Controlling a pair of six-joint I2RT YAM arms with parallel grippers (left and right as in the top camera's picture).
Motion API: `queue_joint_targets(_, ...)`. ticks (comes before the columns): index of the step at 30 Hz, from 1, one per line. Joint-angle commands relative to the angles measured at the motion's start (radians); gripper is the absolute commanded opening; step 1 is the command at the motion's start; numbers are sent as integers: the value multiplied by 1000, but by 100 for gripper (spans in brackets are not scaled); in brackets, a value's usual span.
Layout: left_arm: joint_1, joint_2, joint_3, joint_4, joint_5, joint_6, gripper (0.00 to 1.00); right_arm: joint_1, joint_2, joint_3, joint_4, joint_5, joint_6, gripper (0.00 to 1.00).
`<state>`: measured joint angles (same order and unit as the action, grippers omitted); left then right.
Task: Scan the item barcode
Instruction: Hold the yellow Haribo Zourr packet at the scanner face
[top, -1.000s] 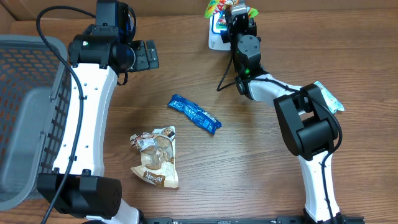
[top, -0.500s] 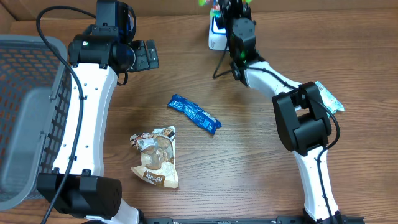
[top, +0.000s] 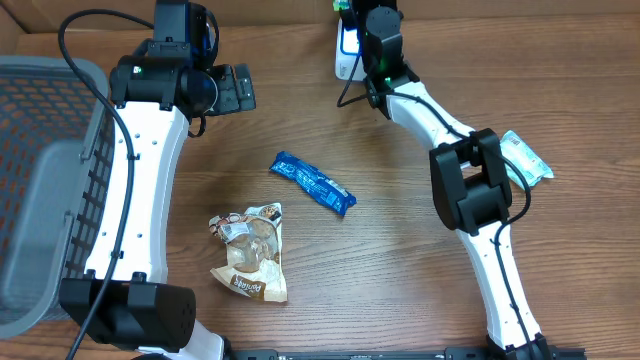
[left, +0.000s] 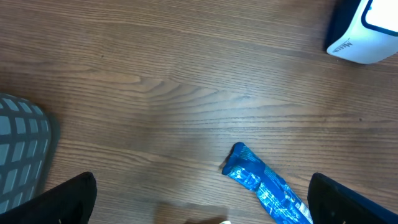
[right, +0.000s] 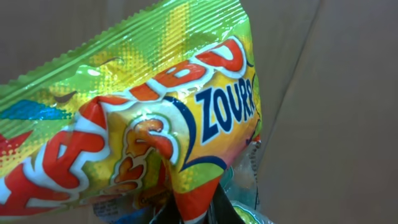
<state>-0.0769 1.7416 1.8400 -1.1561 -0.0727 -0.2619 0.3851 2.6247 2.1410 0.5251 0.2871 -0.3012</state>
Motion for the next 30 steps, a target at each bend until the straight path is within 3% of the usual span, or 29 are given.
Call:
queue_joint_targets(1,-2,5,27,1,-9,4,100,-9,-14,37,10,-5,-15,4)
queue_joint_targets(30,-2,5,27,1,-9,4,100,-25,-8,36,-45,-28,-23,4)
